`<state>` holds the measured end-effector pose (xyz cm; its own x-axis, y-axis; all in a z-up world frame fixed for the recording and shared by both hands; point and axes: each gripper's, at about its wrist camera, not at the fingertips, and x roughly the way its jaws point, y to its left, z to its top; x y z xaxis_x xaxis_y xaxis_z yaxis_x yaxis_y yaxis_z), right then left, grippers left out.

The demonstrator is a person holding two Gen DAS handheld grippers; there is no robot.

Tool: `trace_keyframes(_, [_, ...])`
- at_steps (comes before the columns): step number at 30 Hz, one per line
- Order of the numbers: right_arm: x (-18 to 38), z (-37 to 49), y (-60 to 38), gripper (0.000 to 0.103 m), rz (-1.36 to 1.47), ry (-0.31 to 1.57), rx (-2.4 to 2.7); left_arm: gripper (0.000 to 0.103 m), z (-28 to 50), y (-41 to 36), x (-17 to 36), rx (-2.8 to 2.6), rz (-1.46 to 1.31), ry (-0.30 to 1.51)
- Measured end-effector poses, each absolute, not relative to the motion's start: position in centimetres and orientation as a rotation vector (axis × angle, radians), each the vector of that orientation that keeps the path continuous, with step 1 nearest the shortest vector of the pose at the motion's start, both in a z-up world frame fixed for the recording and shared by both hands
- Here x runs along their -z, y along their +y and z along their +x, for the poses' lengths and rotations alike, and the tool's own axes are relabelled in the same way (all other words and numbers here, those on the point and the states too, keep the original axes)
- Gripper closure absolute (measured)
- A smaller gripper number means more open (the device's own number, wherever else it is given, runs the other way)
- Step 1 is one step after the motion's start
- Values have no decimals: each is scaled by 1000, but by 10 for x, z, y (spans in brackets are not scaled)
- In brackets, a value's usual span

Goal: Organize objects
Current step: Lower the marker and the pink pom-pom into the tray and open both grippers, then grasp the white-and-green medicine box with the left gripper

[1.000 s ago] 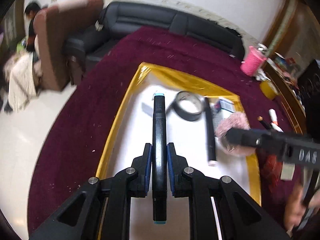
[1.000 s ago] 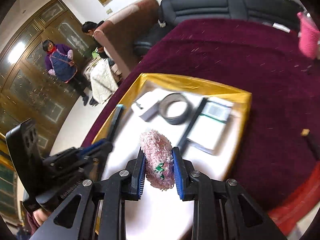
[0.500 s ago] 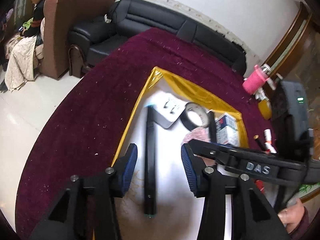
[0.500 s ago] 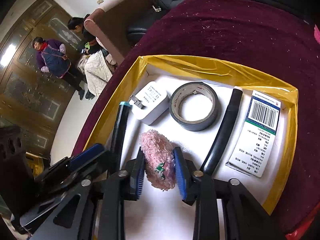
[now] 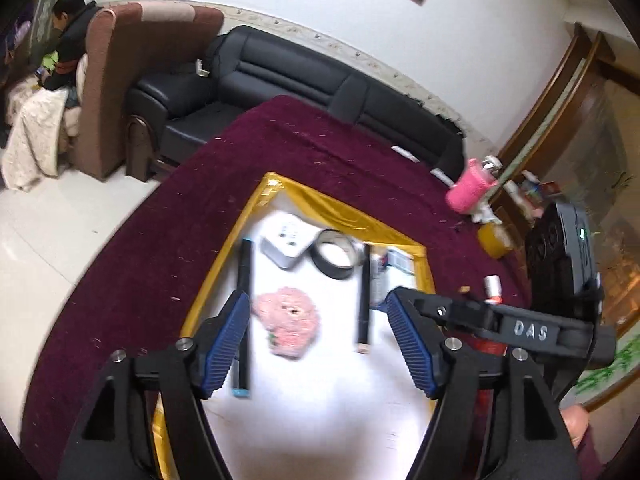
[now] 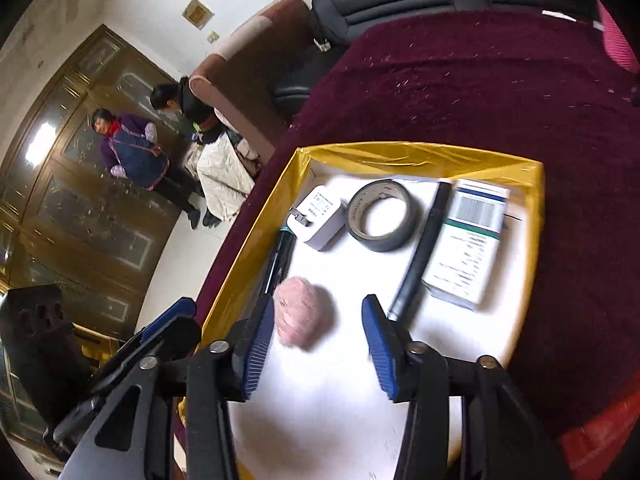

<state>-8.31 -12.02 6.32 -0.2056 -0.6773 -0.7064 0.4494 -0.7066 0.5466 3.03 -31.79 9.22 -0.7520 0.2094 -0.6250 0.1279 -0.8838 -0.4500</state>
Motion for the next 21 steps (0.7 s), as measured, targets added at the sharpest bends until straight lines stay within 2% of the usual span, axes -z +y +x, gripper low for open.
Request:
trace_keyframes(4, [-78,-58,-85,43,1245,-314,2018,25,43,-301,-102,-2673,-947,-865])
trace_keyframes(7, [-84,-39,-57,32,1199,-351,2069,22,51,-280,-109,-2612,-866,-888])
trace_keyframes(10, [-88,-23,-24,30,1153,-401,2108,19,59,-251,-118,-2557,-805,-865])
trace_keyframes(13, [-88,-7,19,28,1107,-452,2189,17,66,-221,-124,-2615,-809,-763])
trace_keyframes(18, [-84,8,96,22,1070,-531,2354,15,69,-157,-123,-2679,-877,-433])
trace_keyframes(21, [-76,11,139,19,1055,-565,2480,15,63,-128,-109,-2642,-952,-348])
